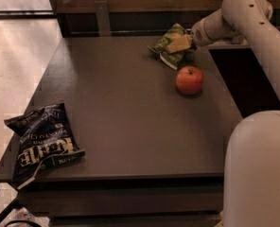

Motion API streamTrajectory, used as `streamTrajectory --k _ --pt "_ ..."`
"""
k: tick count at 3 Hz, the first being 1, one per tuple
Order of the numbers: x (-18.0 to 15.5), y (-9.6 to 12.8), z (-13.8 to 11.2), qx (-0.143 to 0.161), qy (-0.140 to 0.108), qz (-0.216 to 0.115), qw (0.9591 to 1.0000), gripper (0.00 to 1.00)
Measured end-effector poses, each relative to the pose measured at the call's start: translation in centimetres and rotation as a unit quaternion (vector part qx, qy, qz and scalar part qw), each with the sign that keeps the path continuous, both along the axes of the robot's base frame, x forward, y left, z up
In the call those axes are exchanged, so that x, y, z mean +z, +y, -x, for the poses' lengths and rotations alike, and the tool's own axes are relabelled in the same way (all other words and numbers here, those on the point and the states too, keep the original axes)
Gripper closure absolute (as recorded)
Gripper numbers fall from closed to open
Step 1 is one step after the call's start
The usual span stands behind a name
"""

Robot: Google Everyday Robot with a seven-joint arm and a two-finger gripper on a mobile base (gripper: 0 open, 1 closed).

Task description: Move green jalapeno chip bag near blue chip bag

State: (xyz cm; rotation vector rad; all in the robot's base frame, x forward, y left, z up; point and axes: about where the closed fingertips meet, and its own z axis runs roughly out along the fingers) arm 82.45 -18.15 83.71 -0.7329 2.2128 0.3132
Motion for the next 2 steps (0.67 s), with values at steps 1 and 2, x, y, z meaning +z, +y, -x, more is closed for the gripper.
streamTrajectory --k 1,2 --pt "0.02 0.0 0.0 0.0 0.0 0.0 1.0 1.0" --pt "0.08 0.0 0.0 0.0 0.0 0.0 1.0 1.0"
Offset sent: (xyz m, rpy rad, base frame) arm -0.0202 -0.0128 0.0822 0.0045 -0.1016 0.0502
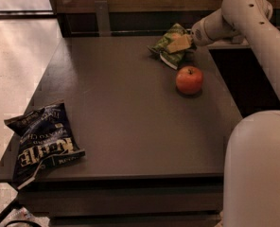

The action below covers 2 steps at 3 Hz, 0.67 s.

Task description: Move green jalapeno chip bag near blue chip bag

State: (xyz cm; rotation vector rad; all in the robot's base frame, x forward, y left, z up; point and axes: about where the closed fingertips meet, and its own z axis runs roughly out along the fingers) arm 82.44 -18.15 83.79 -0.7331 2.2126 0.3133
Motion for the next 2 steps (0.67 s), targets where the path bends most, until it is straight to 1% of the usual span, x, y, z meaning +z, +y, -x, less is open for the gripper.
streamTrajectory --k 2 --pt "0.03 0.02 0.0 0.0 0.0 0.0 1.0 1.0"
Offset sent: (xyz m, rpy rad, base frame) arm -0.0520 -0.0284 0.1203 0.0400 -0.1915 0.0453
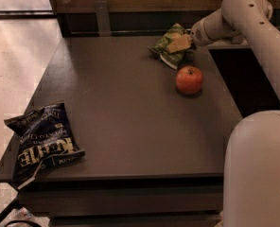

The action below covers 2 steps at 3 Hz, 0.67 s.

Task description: Move green jalapeno chip bag near blue chip bag

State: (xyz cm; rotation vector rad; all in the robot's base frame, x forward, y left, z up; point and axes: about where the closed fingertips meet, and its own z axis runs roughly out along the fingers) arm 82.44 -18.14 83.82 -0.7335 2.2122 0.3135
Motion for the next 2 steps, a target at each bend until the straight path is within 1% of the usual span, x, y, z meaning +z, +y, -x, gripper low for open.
streamTrajectory --k 2 --pt "0.07 0.0 0.0 0.0 0.0 0.0 1.0 1.0"
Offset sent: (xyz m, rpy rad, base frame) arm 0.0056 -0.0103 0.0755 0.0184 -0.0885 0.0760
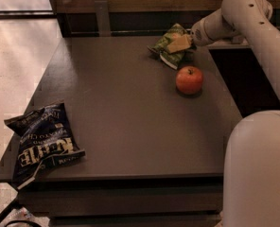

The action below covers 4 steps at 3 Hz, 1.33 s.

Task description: Move green jalapeno chip bag near blue chip bag

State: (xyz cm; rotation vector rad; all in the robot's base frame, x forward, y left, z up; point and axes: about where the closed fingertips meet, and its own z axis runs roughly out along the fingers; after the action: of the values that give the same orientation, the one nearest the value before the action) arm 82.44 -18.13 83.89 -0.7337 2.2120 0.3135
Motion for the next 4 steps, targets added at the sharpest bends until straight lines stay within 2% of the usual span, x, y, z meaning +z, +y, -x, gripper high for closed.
streamTrajectory --k 1,3,4 --pt "3.2 -0.4 0.1 0.008 -0.019 -0.01 0.9997 1.0" --pt "4.2 -0.4 0.1 0.011 -0.027 -0.017 0.9994 1.0" --pt "6.1 -0.7 0.7 0.019 -0.04 -0.02 0.9988 1.0"
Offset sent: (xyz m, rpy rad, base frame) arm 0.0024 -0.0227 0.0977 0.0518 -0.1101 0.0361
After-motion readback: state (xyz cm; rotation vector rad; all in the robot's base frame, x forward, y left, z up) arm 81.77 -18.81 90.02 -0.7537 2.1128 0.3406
